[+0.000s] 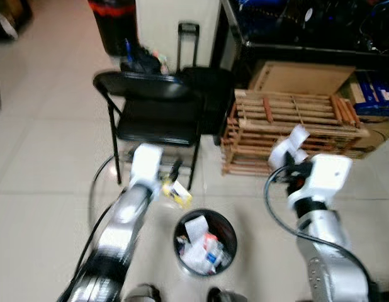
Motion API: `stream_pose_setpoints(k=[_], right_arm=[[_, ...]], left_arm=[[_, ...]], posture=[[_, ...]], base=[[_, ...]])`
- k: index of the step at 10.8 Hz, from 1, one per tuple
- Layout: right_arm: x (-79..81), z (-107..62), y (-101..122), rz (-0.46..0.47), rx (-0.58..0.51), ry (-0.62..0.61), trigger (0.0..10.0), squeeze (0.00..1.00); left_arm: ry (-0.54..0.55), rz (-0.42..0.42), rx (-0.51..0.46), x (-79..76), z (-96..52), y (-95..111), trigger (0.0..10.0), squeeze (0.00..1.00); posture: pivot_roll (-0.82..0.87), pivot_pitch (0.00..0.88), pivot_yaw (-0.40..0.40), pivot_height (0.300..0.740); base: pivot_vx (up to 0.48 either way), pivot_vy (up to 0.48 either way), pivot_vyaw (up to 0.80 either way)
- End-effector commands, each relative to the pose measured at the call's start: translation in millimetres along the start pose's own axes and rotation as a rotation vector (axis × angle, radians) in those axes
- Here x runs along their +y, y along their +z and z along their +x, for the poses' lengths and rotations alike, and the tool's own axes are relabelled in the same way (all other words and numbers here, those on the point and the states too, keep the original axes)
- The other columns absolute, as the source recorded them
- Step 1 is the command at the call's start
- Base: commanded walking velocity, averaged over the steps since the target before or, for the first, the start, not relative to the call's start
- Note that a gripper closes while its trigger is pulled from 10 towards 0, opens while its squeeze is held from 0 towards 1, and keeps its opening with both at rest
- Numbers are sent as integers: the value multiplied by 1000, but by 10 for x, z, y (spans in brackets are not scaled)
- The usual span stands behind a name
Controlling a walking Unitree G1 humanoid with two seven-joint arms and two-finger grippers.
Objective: Picking trash to rubbish bin
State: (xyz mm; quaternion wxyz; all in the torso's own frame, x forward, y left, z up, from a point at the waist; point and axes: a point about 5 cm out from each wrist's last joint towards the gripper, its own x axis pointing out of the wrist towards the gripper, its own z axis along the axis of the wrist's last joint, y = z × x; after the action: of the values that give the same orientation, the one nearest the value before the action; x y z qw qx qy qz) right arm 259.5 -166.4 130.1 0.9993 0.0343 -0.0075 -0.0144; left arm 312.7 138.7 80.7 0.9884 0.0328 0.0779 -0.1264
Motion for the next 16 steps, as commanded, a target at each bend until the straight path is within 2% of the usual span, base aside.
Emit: stream_pose_setpoints(k=[1,3,4,5,6,8,10,12,14,16], right_arm=[[-13,46,-85,-30,25,24,10000,0],[-73,134,-155,-55,49,37,10000,0],[-115,214,-230,-71,73,47,10000,0],[-129,248,-273,-77,86,55,10000,0],[-127,322,-352,-106,100,82,10000,0],[-117,421,-466,-118,131,109,10000,0],[-98,526,-582,-160,165,152,10000,0],[-108,594,-607,-186,173,163,10000,0],[-107,635,-620,-190,160,164,10000,0],[-85,630,-660,-206,156,172,10000,0]], left_arm=[[-20,1,25,20,-103,-54,10000,0],[-80,3,95,78,-341,-202,10000,0],[-156,-2,146,112,-493,-235,10000,0],[-181,-7,168,140,-578,-226,10000,0],[-248,-17,215,172,-765,-176,10000,0],[-346,-52,298,131,-1037,-171,10000,0],[-346,-74,390,167,-1250,-190,10000,0],[-363,-55,488,225,-1414,-254,10000,0],[-313,-33,557,343,-1514,-365,10000,0],[-325,-23,579,334,-1542,-410,10000,0]], posture=[[231,254,-105,740],[279,302,-121,740],[313,330,-127,740],[337,348,-127,740],[373,374,-126,740],[426,415,-118,740],[462,445,-112,740],[494,457,-106,740],[497,446,-105,740],[495,439,-102,740]], base=[[0,0,0],[0,0,0],[0,0,0],[0,0,0],[0,0,0],[0,0,0],[0,0,0],[0,0,0],[0,0,0],[0,0,0]])
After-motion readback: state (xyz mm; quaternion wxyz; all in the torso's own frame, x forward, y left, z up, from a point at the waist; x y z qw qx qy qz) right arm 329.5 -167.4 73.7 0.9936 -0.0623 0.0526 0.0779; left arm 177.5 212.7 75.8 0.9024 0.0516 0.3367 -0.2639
